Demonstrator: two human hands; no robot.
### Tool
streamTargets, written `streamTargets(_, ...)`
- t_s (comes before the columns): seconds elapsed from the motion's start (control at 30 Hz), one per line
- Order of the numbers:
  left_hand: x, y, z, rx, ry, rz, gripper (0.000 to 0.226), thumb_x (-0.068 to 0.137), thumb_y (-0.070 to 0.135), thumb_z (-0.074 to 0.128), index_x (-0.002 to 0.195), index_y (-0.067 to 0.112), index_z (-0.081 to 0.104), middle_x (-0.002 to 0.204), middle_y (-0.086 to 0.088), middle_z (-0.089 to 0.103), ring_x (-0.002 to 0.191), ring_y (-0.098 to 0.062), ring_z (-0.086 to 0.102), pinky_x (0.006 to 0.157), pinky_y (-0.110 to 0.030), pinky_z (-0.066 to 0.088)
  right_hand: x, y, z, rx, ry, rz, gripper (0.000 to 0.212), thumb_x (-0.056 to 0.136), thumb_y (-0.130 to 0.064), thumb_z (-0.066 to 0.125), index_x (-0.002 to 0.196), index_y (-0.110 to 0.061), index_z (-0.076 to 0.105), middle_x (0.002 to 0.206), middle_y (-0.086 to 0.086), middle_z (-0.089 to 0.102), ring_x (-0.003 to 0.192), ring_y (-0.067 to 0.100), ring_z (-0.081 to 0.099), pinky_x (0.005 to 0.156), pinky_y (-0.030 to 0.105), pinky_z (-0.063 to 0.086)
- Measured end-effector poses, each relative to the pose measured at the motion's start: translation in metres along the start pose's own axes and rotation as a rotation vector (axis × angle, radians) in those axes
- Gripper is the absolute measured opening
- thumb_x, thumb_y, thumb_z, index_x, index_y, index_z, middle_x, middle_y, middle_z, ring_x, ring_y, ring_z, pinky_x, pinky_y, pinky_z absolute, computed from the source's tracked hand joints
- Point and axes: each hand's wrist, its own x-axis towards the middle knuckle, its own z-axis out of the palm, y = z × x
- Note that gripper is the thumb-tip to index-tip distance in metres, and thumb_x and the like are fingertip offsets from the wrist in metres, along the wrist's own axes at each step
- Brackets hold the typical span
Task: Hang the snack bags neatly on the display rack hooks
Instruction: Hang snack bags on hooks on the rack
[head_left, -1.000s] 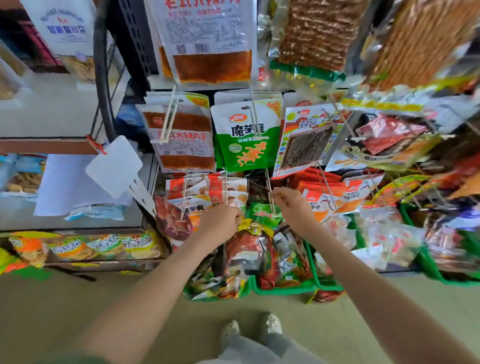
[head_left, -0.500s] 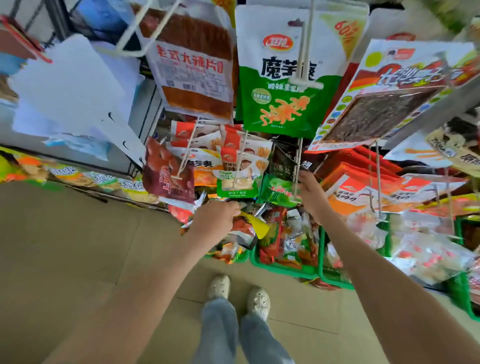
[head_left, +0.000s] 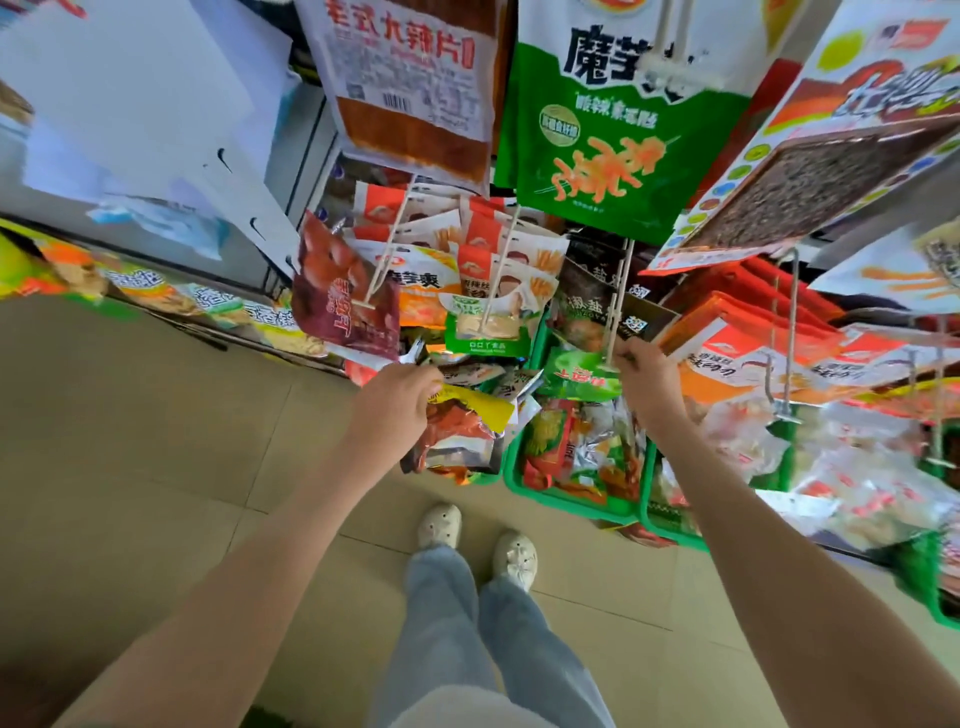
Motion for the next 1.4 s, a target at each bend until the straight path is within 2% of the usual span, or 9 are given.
streamTargets(0.13, -0.005, -0.019, -0.018, 0.015, -0.003, 0.104, 0.005, 0.085, 0.004, 0.064, 0.081, 0.002, 0.064, 0.071, -0.012, 0.060, 0.072, -0.030, 0.056, 0.059, -0.029, 0.033, -0.025, -0.001, 0.002, -0.011, 0.011, 0.043, 0.011, 0.091, -0.005, 0.049, 0.096, -0.003, 0.059, 0.079, 0.014, 0.062, 0.065, 0.027, 0.055, 0.056, 0.034, 0.044)
streamTargets(0.37, -0.011, -0.052, -0.045, 0.192, 0.022, 0.302, 0.018, 0.084, 0.011, 0.056, 0.067, 0.005, 0.056, 0.067, -0.007, 0.051, 0.066, -0.023, 0.045, 0.061, -0.031, 0.034, -0.051, -0.040, 0.018, -0.086, -0.207, -0.039, 0.007, 0.091, -0.013, 0.054, 0.088, -0.016, 0.058, 0.074, -0.002, 0.054, 0.056, 0.008, 0.047, 0.050, 0.022, 0.037)
streamTargets(0.47, -0.023, -0.071, -0.062, 0.114, 0.086, 0.210, 0.032, 0.092, 0.021, 0.039, 0.067, 0.008, 0.053, 0.066, -0.006, 0.053, 0.066, -0.024, 0.048, 0.062, -0.034, 0.041, -0.050, -0.085, 0.029, -0.067, -0.252, -0.203, 0.006, 0.089, -0.012, 0.057, 0.092, -0.013, 0.063, 0.083, 0.000, 0.059, 0.073, 0.012, 0.054, 0.066, 0.026, 0.045)
streamTargets(0.67, -0.040, -0.103, -0.106, 0.037, 0.082, -0.064, 0.056, 0.093, 0.051, 0.024, 0.051, 0.022, 0.048, 0.042, 0.010, 0.019, 0.038, -0.020, 0.038, 0.042, -0.023, 0.029, -0.041, -0.185, 0.052, 0.000, -0.362, -0.486, 0.004, 0.087, -0.009, 0.061, 0.088, -0.005, 0.061, 0.089, 0.006, 0.056, 0.079, 0.018, 0.052, 0.073, 0.025, 0.044)
streamTargets(0.87, -0.015, -0.120, -0.141, -0.200, 0.019, -0.251, 0.005, 0.085, 0.029, 0.053, 0.082, 0.029, 0.050, 0.058, 0.006, 0.059, 0.057, -0.022, 0.059, 0.057, -0.032, 0.047, -0.015, -0.270, 0.074, 0.048, -0.227, -0.635, 0.005, 0.081, -0.004, 0.064, 0.086, -0.002, 0.064, 0.086, 0.003, 0.058, 0.079, 0.012, 0.048, 0.068, 0.004, 0.033)
streamTargets(1.1, 0.024, -0.126, -0.186, -0.565, -0.092, -0.298, 0.050, 0.077, -0.002, 0.050, 0.114, 0.032, 0.055, 0.043, 0.011, 0.037, 0.039, -0.005, 0.031, 0.045, -0.022, 0.026, 0.002, -0.323, 0.094, 0.067, -0.158, -0.683, 0.009, 0.080, -0.002, 0.063, 0.088, 0.000, 0.061, 0.082, -0.002, 0.051, 0.077, 0.011, 0.045, 0.070, 0.007, 0.033)
streamTargets(1.17, 0.032, -0.127, -0.191, -0.638, -0.185, -0.279, 0.056, 0.072, 0.004, 0.051, 0.117, 0.039, 0.056, 0.058, 0.012, 0.051, 0.050, -0.010, 0.042, 0.053, -0.021, 0.033, 0.002, -0.329, 0.097, 0.080, -0.171, -0.656, 0.010, 0.081, -0.001, 0.062, 0.090, -0.001, 0.060, 0.083, -0.001, 0.052, 0.072, 0.007, 0.045, 0.068, 0.006, 0.035)
streamTargets(1.27, 0.044, -0.124, -0.193, -0.720, -0.325, -0.245, 0.064, 0.071, 0.004, 0.051, 0.124, 0.040, 0.050, 0.113, 0.007, 0.054, 0.098, -0.007, 0.051, 0.074, -0.017, 0.041, 0.004, -0.330, 0.101, 0.085, -0.215, -0.647, 0.011, 0.080, 0.000, 0.063, 0.090, -0.002, 0.059, 0.078, -0.004, 0.052, 0.069, -0.004, 0.045, 0.066, 0.005, 0.035)
streamTargets(1.4, 0.057, -0.115, -0.198, -0.818, -0.452, -0.239, 0.067, 0.080, -0.012, 0.045, 0.131, 0.030, 0.034, 0.116, 0.021, 0.045, 0.104, 0.008, 0.042, 0.066, 0.006, 0.035, 0.012, -0.325, 0.103, 0.057, -0.221, -0.652, 0.008, 0.078, 0.001, 0.063, 0.085, -0.002, 0.063, 0.072, -0.012, 0.051, 0.070, -0.003, 0.047, 0.067, 0.006, 0.035)
